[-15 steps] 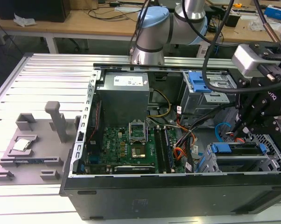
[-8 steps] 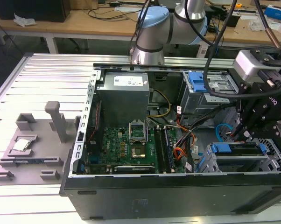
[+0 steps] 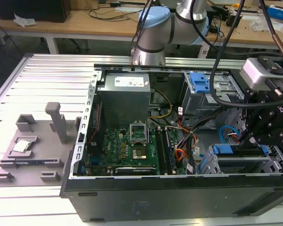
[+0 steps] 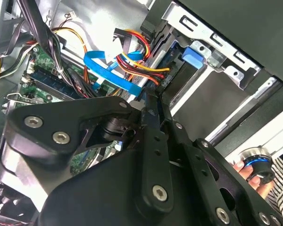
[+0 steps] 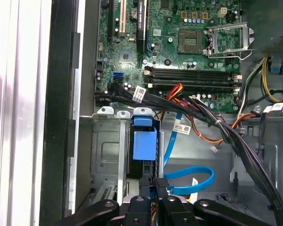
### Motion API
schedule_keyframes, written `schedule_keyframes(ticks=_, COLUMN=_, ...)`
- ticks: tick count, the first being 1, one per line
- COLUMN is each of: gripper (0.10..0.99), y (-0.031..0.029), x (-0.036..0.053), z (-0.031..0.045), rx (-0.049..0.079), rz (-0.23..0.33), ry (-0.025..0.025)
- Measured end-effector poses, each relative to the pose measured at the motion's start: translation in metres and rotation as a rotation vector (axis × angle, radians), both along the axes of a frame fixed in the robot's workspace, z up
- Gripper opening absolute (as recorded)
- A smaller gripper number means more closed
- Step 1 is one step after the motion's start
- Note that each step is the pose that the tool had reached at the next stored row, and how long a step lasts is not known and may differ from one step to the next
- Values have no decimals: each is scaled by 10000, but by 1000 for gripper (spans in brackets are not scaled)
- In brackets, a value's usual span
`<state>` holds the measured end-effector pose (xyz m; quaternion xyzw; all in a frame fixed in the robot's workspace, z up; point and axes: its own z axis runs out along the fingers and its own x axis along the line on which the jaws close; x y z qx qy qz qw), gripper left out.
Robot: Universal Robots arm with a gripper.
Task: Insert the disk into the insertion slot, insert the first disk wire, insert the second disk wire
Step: 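Insert the second disk wire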
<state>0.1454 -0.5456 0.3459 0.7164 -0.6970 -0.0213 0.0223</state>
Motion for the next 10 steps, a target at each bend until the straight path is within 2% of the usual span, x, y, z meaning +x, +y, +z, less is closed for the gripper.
schedule_keyframes(ticks=10, gripper=165, y=-11, x=13, z=-26, rx=1, rz=1, ry=-1)
